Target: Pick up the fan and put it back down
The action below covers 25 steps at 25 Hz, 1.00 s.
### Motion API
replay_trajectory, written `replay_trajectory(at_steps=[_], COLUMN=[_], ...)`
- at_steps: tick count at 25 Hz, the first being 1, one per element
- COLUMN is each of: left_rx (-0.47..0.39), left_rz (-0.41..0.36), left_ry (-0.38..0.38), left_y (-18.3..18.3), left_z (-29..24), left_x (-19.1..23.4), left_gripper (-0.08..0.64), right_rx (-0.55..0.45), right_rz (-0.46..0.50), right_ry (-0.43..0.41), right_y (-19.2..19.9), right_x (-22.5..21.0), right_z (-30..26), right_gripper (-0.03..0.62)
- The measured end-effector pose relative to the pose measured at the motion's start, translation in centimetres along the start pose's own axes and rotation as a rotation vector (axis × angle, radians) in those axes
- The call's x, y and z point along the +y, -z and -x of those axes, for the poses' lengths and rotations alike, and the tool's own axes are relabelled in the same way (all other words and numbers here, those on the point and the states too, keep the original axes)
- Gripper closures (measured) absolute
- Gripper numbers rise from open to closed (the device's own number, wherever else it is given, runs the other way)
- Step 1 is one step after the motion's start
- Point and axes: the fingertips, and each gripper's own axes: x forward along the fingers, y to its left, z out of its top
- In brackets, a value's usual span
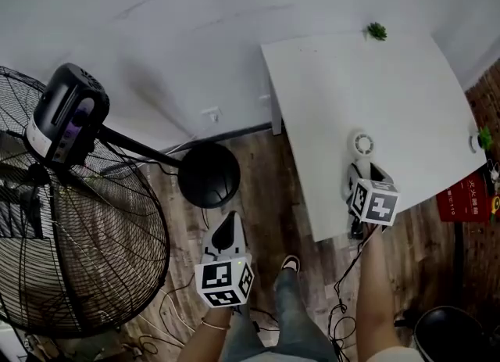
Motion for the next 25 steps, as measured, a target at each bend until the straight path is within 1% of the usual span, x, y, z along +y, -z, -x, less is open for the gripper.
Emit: replay_trajectory(at_steps=[3,13,17,25], left_rx=[-0.002,-0.002,-0.001,0.002], left_rz=[-0.003,-0.003,-0.004,-0.032], left_ry=[-0.001,0.005,0.011,0.033], left_y=[-0.2,-0.3,0.0,0.1], left_z=[0.2,0.9,1.2,1.8], left_x=[0.1,-0.5,-0.9,-1.7], left_gripper=[0.549,0.549,0.549,0.549], right_rx=[0.002,0.011,-0.016,-0.072], right_rz=[-0.011,-0.003,-0.011,-0.038], right_ry=[0.007,0.001,-0.019,0.000], right_y=[-0.2,-0.3,0.0,-0.1], right_x=[-0.2,-0.3,-0.4,-0.8], right_z=[0.2,0.6,0.5,2.1], right_gripper=[0.397,0.403,0.403,0.404])
